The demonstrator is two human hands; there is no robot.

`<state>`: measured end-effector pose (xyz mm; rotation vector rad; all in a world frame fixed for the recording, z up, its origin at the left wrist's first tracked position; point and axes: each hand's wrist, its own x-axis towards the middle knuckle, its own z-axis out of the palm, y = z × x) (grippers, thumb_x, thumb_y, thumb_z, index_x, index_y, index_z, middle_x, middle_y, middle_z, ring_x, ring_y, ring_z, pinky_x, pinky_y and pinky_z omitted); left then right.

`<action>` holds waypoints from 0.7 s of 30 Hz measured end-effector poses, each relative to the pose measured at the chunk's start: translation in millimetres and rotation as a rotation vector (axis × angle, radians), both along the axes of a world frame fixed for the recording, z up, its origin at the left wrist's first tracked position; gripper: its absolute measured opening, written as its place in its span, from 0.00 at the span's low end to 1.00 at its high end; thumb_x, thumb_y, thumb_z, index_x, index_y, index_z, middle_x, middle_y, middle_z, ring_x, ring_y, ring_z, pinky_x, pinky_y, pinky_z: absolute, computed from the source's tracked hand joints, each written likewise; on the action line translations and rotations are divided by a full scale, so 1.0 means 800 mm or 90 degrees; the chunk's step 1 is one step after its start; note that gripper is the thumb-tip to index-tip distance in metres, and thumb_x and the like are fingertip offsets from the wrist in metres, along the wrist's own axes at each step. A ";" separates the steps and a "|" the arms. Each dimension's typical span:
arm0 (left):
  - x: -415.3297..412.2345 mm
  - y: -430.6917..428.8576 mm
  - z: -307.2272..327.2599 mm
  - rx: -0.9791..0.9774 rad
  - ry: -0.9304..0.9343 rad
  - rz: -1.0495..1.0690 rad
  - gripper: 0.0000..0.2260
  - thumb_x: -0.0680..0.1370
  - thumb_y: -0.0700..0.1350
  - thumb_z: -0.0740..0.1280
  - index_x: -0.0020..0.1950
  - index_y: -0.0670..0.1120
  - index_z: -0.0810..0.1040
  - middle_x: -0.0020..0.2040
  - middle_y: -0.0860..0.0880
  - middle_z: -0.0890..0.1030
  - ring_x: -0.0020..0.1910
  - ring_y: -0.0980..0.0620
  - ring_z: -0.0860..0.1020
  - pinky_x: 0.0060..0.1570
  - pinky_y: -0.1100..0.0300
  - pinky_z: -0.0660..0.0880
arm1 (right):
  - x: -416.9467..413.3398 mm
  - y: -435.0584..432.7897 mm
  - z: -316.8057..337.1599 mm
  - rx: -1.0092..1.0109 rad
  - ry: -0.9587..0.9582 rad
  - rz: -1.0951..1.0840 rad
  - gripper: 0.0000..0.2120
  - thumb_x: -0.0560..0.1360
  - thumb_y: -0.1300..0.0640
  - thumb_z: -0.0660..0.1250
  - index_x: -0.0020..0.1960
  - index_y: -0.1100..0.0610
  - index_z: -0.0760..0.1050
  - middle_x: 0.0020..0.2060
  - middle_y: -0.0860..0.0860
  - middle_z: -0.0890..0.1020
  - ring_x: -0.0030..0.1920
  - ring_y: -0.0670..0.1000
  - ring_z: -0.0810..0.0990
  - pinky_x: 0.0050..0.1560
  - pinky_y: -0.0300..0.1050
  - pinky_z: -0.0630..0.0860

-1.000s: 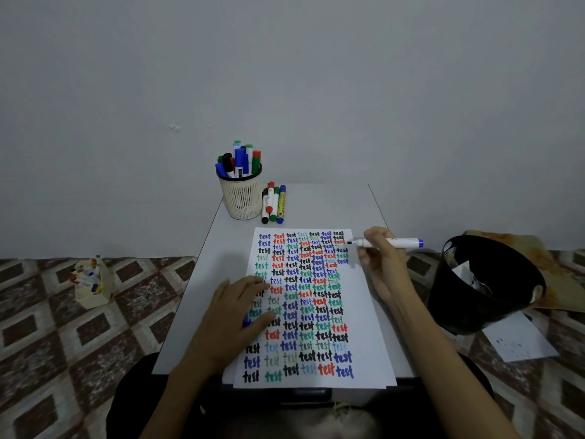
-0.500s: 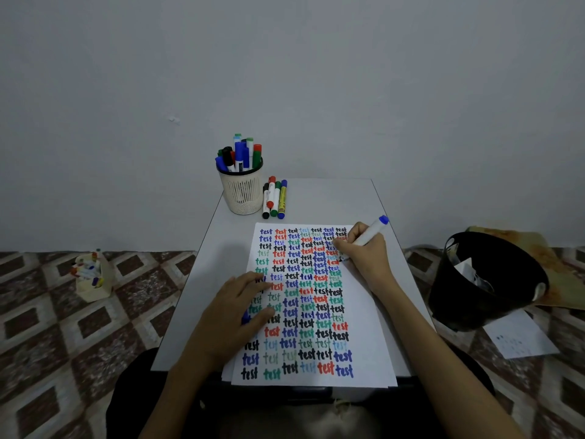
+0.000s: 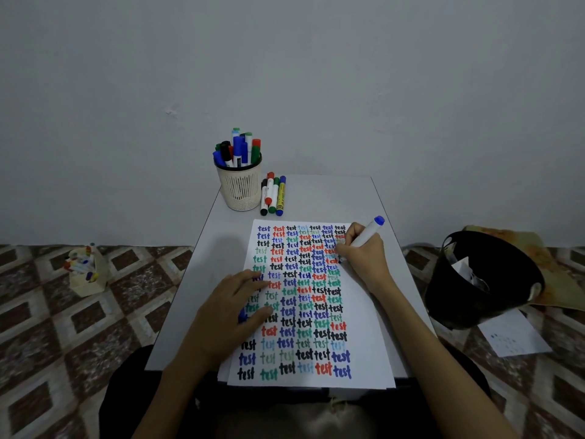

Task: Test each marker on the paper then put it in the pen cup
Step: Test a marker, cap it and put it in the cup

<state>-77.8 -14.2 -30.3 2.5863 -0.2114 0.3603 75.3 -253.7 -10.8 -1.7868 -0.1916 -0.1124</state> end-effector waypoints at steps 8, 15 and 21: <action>0.001 0.000 -0.001 0.001 -0.007 0.010 0.26 0.73 0.66 0.56 0.67 0.56 0.71 0.67 0.60 0.67 0.64 0.65 0.63 0.58 0.66 0.64 | -0.001 -0.003 0.001 0.045 -0.011 0.022 0.15 0.68 0.74 0.66 0.33 0.59 0.65 0.29 0.54 0.71 0.30 0.49 0.71 0.31 0.41 0.70; 0.002 0.000 -0.001 0.010 -0.016 0.022 0.25 0.73 0.67 0.57 0.67 0.57 0.71 0.66 0.59 0.69 0.64 0.62 0.66 0.63 0.58 0.68 | -0.003 -0.001 0.005 0.007 0.003 0.038 0.17 0.67 0.74 0.68 0.32 0.57 0.65 0.28 0.52 0.71 0.28 0.46 0.71 0.30 0.38 0.71; 0.002 0.000 0.000 0.002 -0.036 0.019 0.24 0.74 0.66 0.58 0.65 0.55 0.73 0.64 0.60 0.70 0.60 0.72 0.59 0.67 0.49 0.67 | -0.005 -0.004 0.005 0.053 -0.001 0.012 0.18 0.68 0.76 0.66 0.32 0.58 0.64 0.27 0.52 0.70 0.27 0.44 0.71 0.29 0.36 0.72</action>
